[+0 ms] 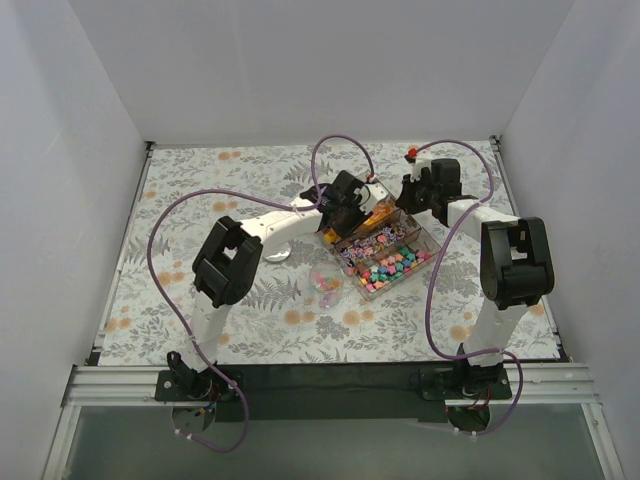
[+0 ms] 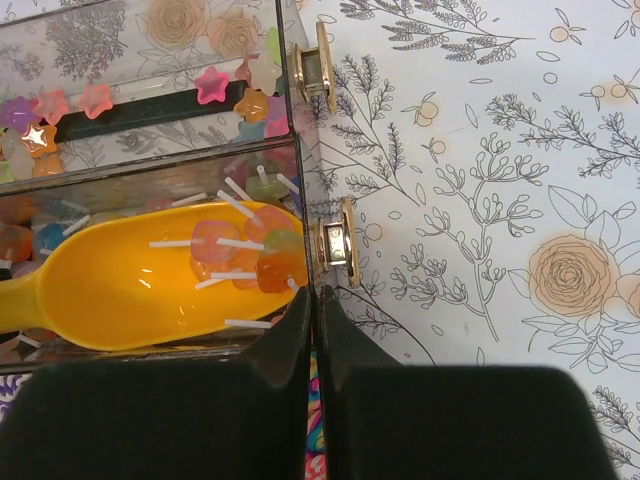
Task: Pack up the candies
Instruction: Scoop the fake candies from the storage box.
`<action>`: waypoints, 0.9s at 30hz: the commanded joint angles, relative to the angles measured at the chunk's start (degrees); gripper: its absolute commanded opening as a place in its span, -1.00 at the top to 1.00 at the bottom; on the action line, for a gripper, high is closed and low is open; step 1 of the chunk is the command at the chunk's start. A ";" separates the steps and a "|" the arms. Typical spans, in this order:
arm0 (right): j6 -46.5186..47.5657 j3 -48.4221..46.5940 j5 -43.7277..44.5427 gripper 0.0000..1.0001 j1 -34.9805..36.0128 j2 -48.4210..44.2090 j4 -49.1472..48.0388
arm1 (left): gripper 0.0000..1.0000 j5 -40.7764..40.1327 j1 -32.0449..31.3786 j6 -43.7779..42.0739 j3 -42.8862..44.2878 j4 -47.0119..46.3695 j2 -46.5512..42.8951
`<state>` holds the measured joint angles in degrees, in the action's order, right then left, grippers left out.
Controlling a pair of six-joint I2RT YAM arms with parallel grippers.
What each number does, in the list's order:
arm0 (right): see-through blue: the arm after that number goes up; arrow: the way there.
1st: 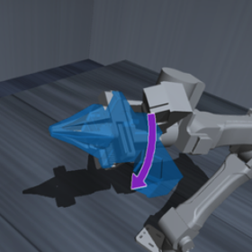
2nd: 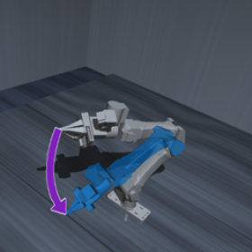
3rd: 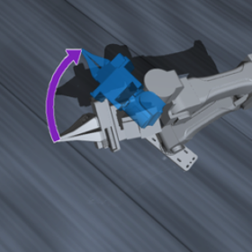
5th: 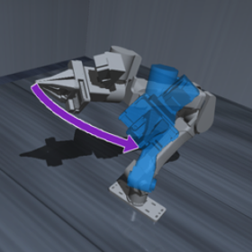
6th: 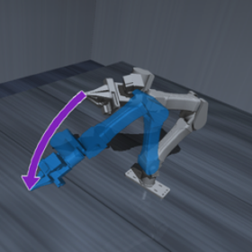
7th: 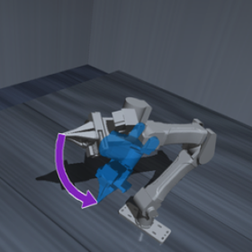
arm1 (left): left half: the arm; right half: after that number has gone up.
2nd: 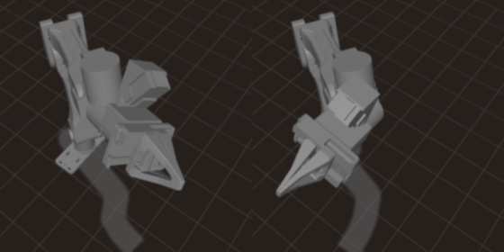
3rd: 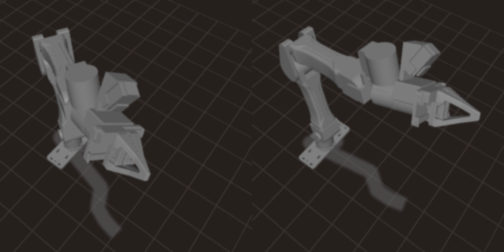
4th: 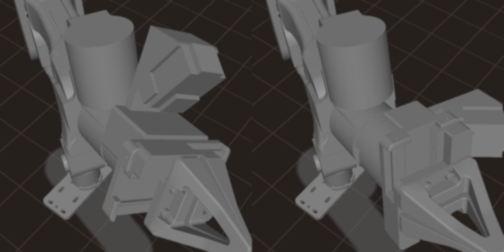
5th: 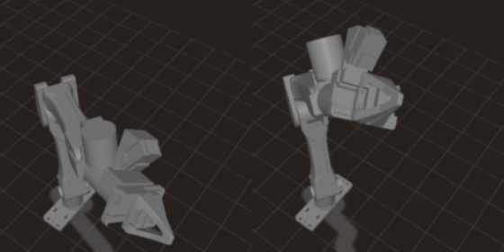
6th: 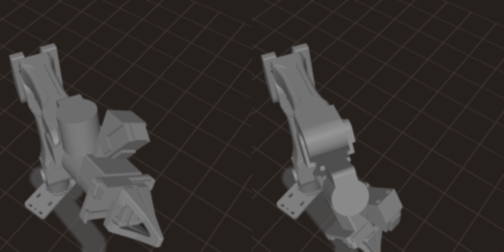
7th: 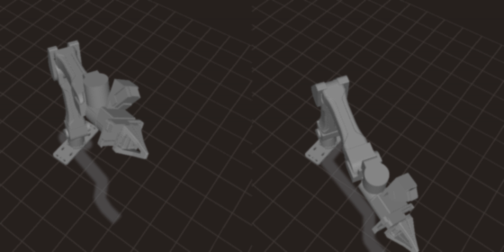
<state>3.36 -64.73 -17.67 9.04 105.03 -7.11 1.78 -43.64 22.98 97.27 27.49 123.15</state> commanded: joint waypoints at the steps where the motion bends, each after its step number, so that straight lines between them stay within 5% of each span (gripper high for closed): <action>1: -2.21 -0.31 -2.28 0.97 -0.25 -0.62 -0.36 | 1.00 3.75 -0.48 0.75 -0.42 -3.67 -6.25; 6: -1.86 -0.22 -2.19 0.90 -0.60 -0.36 0.17 | 1.00 4.19 -0.05 0.57 -3.04 -5.50 -8.63; 13: -1.60 -0.48 -2.37 0.30 -1.21 -0.97 1.31 | 1.00 6.48 0.66 0.75 -9.55 -10.43 -13.20; 27: -1.33 1.97 -1.04 -0.02 -1.13 -11.51 4.65 | 1.00 11.49 2.15 2.94 -19.66 -19.83 -18.21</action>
<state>2.13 -63.53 -18.00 8.23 97.54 -2.79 8.67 -41.19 25.08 79.29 10.17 110.50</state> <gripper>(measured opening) 0.505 0.269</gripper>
